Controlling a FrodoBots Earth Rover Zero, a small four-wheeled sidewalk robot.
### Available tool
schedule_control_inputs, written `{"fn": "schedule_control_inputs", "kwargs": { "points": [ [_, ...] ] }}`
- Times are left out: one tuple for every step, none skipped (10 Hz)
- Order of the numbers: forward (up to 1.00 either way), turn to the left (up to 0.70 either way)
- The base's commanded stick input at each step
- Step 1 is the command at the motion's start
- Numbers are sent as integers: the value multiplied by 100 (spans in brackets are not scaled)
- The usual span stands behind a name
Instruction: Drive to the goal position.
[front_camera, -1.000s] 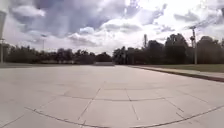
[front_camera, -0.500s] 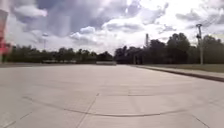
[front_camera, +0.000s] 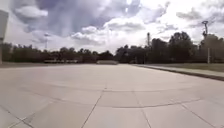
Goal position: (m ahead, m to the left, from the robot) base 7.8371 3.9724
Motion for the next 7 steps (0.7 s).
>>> {"fn": "schedule_control_inputs", "kwargs": {
  "points": [
    [100, -40],
    [100, -14],
    [100, 0],
    [100, 0],
    [100, 0],
    [100, 0],
    [100, 0]
  ]
}}
